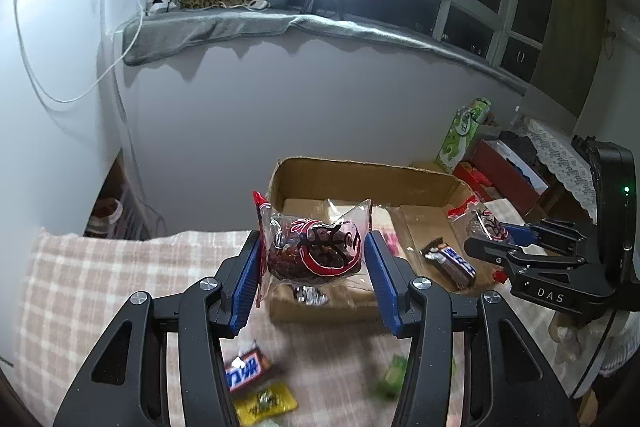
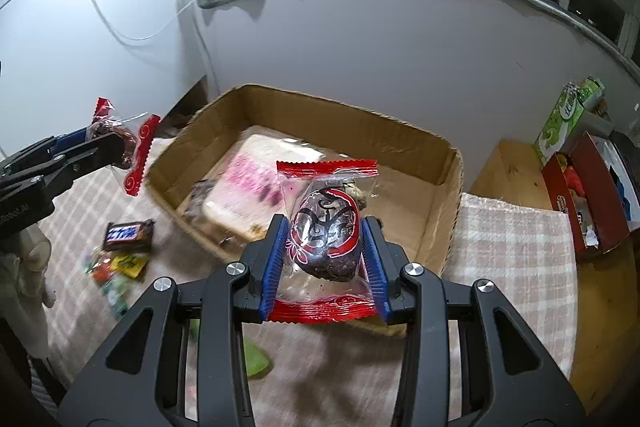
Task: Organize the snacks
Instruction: 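Lift the red-wrapped candy bag with the left gripper toward the box, then lower both red-wrapped candies into the box and open both grippers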
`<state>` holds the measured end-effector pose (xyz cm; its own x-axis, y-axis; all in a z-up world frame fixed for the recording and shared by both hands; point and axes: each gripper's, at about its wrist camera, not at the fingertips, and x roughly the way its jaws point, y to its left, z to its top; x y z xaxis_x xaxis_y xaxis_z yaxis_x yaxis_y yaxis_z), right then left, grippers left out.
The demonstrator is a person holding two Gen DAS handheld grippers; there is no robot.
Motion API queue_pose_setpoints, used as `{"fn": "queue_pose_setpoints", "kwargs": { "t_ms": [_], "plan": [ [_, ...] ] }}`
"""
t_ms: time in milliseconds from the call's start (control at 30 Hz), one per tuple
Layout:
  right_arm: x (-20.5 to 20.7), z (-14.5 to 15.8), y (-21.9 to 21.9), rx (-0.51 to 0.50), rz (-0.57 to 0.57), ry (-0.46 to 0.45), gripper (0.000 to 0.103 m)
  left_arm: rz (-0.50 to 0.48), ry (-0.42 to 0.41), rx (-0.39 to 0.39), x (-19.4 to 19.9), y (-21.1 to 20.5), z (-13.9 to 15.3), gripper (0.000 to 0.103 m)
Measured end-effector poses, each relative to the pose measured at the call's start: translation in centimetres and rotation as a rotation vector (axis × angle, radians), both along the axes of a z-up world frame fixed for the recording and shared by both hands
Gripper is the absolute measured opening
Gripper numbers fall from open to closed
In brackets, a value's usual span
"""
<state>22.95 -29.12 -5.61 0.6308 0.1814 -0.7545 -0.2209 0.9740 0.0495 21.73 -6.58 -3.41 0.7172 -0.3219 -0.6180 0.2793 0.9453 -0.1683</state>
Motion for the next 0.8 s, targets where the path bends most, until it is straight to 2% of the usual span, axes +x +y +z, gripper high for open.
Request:
{"fn": "queue_pose_setpoints", "kwargs": {
  "t_ms": [300, 700, 800],
  "plan": [
    [2.8, -2.0, -1.5, 0.009, -0.037, 0.035, 0.039, -0.009, 0.034, 0.007, 2.6, -1.2, -1.5, 0.05],
    [4.1, -3.6, -1.8, 0.011, -0.05, 0.048, 0.039, -0.014, 0.053, 0.018, 4.0, -1.9, -2.5, 0.051],
    [4.1, -3.7, -1.8, 0.012, -0.057, 0.038, 0.045, -0.009, 0.062, 0.022, 4.2, -1.9, -2.7, 0.052]
  ]
}}
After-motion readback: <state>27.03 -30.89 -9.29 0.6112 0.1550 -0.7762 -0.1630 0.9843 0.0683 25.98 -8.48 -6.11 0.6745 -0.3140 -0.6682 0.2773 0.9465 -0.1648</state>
